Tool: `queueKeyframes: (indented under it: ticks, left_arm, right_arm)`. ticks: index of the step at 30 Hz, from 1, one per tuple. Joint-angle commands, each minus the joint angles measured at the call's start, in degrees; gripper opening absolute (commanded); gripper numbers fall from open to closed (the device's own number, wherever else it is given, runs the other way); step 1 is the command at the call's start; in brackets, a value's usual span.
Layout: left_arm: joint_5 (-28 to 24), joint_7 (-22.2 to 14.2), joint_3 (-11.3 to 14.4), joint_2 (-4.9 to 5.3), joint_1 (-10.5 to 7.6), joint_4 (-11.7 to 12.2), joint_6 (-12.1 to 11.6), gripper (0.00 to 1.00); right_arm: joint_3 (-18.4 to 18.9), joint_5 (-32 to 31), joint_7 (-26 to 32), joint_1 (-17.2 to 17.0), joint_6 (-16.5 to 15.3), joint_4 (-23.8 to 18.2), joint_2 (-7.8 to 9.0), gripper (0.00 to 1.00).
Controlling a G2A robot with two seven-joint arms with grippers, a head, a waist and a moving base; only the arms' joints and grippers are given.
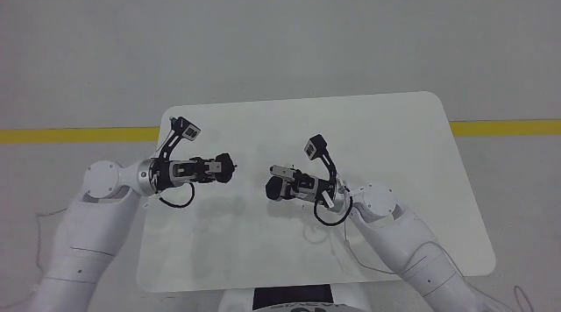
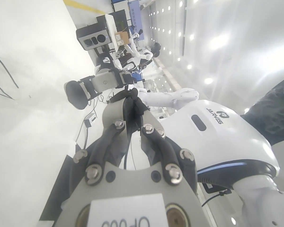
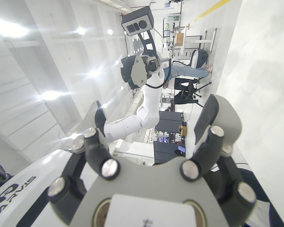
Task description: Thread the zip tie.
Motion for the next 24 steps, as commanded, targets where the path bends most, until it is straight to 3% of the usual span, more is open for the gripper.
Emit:
queueKeyframes:
  ticks: [1, 6, 12, 24]
  left_arm:
    - [0.0, 0.0, -0.5, -0.4, 0.43, -0.3, 0.0, 0.0]
    - [0.8, 0.0, -2.0, -1.14, 1.48, -1.8, 0.0, 0.0]
    - [1.7, 0.0, -4.5, -1.69, 4.13, -4.7, 0.0, 0.0]
    - [1.7, 0.0, -4.5, -1.69, 4.13, -4.7, 0.0, 0.0]
  right_arm:
    - [0.0, 0.0, 0.0, 0.0, 0.0, 0.0, 0.0, 1.0]
    - [0.0, 0.0, 0.0, 0.0, 0.0, 0.0, 0.0, 1.0]
    - [0.0, 0.0, 0.0, 0.0, 0.0, 0.0, 0.0, 1.0]
    - [0.0, 0.0, 0.0, 0.0, 0.0, 0.0, 0.0, 1.0]
